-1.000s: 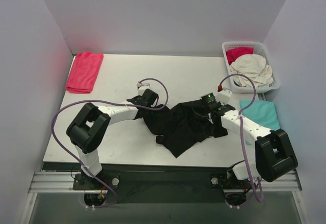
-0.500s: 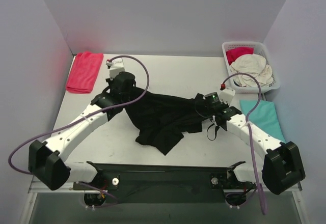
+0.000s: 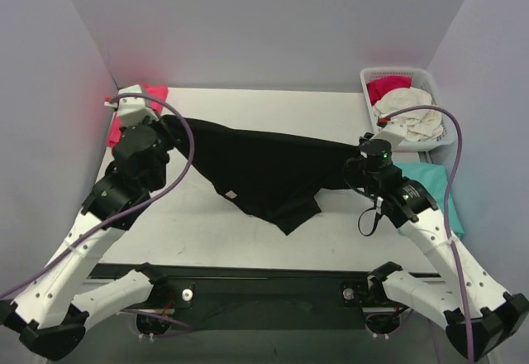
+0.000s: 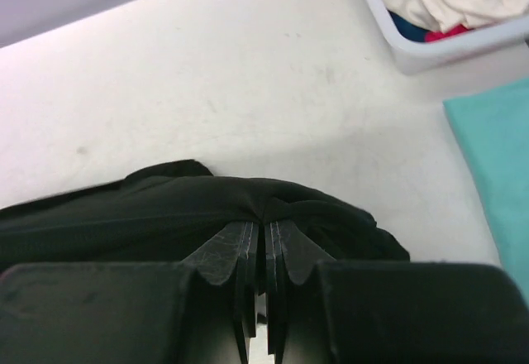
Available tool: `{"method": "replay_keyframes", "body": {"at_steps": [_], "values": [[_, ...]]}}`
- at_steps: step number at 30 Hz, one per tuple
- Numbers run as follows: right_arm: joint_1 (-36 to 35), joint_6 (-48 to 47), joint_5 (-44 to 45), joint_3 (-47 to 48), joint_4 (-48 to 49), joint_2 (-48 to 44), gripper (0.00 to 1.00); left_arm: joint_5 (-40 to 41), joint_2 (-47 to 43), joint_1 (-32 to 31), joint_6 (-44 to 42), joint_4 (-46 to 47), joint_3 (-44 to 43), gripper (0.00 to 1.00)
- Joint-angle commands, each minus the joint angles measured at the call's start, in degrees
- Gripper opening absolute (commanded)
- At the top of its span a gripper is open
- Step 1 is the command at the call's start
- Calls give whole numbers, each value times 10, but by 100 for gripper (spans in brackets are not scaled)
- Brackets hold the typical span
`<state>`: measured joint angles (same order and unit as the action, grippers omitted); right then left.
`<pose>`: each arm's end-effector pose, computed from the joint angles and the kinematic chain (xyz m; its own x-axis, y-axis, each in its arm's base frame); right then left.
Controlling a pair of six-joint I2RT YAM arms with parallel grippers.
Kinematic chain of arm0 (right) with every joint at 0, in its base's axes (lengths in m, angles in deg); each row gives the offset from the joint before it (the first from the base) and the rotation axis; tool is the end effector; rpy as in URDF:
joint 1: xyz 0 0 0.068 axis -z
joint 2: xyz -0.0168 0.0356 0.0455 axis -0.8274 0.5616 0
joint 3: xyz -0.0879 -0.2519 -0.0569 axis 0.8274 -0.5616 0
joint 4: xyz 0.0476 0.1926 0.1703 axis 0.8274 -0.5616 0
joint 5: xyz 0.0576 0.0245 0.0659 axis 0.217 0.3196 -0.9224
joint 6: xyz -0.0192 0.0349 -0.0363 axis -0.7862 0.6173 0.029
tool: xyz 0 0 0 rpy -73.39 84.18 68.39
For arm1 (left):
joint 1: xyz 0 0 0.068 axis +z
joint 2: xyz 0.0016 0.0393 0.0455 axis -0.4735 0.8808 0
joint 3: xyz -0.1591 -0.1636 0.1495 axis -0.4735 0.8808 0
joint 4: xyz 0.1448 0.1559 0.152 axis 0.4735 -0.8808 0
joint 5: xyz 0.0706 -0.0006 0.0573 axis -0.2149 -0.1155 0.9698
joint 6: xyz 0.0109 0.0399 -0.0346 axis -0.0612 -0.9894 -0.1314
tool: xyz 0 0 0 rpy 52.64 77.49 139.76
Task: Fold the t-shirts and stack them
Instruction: Flatten out the tshirt
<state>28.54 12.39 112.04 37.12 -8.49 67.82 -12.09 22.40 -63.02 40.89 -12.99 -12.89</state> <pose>0.2014 0.0862 0.3521 -0.2353 0.3747 -0.8968 0.0954 0.9271 0.3624 0.1766 -0.0919 0.4368 -0.0558 -0.2388 -0.9695 -0.2062 0.9528 -0.2228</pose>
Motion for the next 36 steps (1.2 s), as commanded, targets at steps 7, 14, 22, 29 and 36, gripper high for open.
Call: {"method": "replay_keyframes", "body": {"at_steps": [7, 14, 22, 29, 36], "values": [[-65, -97, -102, 56, -27, -102, 0, -58, -159, 3, -36, 21, -62, 0], [-160, -97, -110, 52, -24, -136, 0, -83, -177, 3, -58, 22, -114, 0], [-211, -8, -60, -49, 3, -83, 37, -55, -111, 3, -49, 24, -67, 0], [-280, 1, 48, -104, 27, -84, 62, -28, -109, 3, -54, 34, -47, 0], [-271, 0, 65, -71, 39, 90, 63, -23, -129, 3, -19, -2, -19, 0]]}}
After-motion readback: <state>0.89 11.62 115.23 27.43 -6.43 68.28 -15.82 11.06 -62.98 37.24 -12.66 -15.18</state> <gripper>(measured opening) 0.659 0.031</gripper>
